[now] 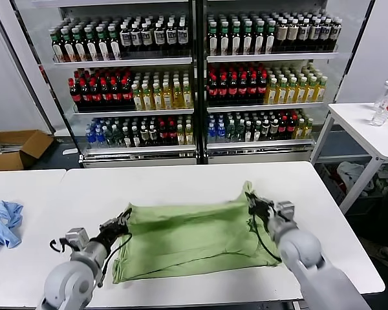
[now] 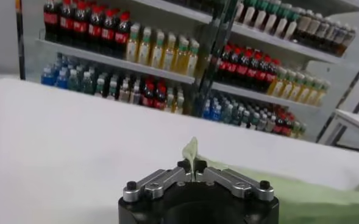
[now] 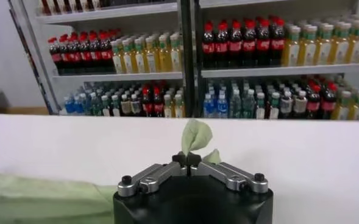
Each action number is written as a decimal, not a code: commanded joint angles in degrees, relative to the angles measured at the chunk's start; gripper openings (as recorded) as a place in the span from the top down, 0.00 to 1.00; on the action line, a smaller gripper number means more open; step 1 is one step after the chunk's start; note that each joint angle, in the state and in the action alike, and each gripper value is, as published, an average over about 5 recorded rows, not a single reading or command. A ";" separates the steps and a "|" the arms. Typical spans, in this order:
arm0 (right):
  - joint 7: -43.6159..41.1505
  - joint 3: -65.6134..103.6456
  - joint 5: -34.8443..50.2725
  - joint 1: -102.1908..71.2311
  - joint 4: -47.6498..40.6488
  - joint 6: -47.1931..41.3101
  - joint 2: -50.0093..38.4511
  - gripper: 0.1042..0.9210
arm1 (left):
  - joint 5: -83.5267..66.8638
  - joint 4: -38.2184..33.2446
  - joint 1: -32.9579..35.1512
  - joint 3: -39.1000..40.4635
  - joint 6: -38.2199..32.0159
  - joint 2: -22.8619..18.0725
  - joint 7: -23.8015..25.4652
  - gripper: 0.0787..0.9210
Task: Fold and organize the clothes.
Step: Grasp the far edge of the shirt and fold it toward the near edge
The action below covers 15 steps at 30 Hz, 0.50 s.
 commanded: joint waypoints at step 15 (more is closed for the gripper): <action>0.22 8.61 -11.76 -24.71 16.45 0.42 -0.18 0.58 | 33.26 -5.51 16.06 2.95 -10.94 -17.23 -9.92 0.57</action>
